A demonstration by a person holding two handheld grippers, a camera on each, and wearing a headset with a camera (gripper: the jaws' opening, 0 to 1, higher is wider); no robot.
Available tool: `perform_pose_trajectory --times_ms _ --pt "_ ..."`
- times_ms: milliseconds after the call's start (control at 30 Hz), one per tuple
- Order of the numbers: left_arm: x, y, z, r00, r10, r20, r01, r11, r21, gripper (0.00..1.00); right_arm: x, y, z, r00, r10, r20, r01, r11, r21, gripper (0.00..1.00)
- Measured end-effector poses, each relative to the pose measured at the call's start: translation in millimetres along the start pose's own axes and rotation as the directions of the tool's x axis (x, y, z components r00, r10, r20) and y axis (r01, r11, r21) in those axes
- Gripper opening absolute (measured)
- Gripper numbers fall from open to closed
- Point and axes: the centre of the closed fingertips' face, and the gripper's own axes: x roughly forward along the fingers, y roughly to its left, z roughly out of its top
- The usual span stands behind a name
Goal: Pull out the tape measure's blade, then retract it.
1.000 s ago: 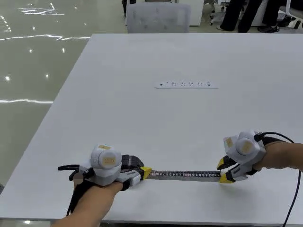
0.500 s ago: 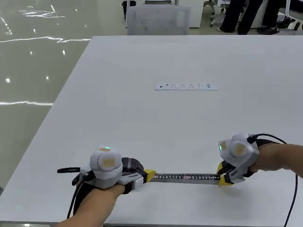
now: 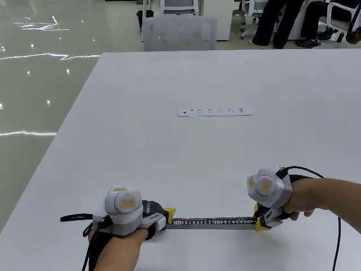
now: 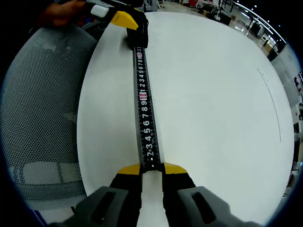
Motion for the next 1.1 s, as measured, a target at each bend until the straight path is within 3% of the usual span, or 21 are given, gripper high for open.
perform_pose_trajectory --times_ms 200,233,267,333,567,667,733,1100 --pt "4.2 -7.7 -0.6 0.9999 -0.011 -0.004 0.012 0.998 0.055 0.72 0.1 -0.4 0.0 0.9998 -0.007 -0.016 0.007 1.0 0.008 0.14" --pt "5.0 -7.7 -0.6 1.0 -0.009 -0.003 0.009 0.999 0.051 0.69 0.8 -0.9 -0.4 0.9999 -0.008 -0.015 0.008 1.0 0.014 0.14" --pt "6.1 -10.5 -2.5 0.9998 -0.017 -0.012 0.017 1.0 0.01 0.68 1.0 -1.3 -0.8 0.9999 -0.009 -0.013 0.01 1.0 0.021 0.14" --pt "6.2 -10.8 -0.3 0.9999 -0.013 0.002 0.013 1.0 -0.011 0.71 -0.3 -0.3 0.1 0.9999 -0.011 -0.011 0.012 1.0 0.028 0.14" --pt "10.5 -3.5 -4.5 0.9984 0.042 -0.038 -0.04 0.999 0.032 0.64 1.2 -1.8 -0.4 0.9994 -0.012 -0.032 0.013 0.999 0.031 0.14" --pt "10.3 -3.8 -4.7 0.9983 0.044 -0.038 -0.043 0.999 0.032 0.64 0.4 -1.5 0.0 0.9994 -0.011 -0.033 0.012 0.999 0.03 0.14" --pt "9.4 -4.9 -6.9 0.9984 0.037 -0.044 -0.033 0.996 0.081 0.63 0.7 -1.9 -0.7 0.9996 -0.009 -0.027 0.01 0.999 0.038 0.14" --pt "9.3 -3.7 -7.4 0.9979 0.026 -0.059 -0.021 0.995 0.093 0.61 0.5 -1.0 -0.4 0.9998 -0.016 -0.009 0.016 0.999 0.036 0.14"
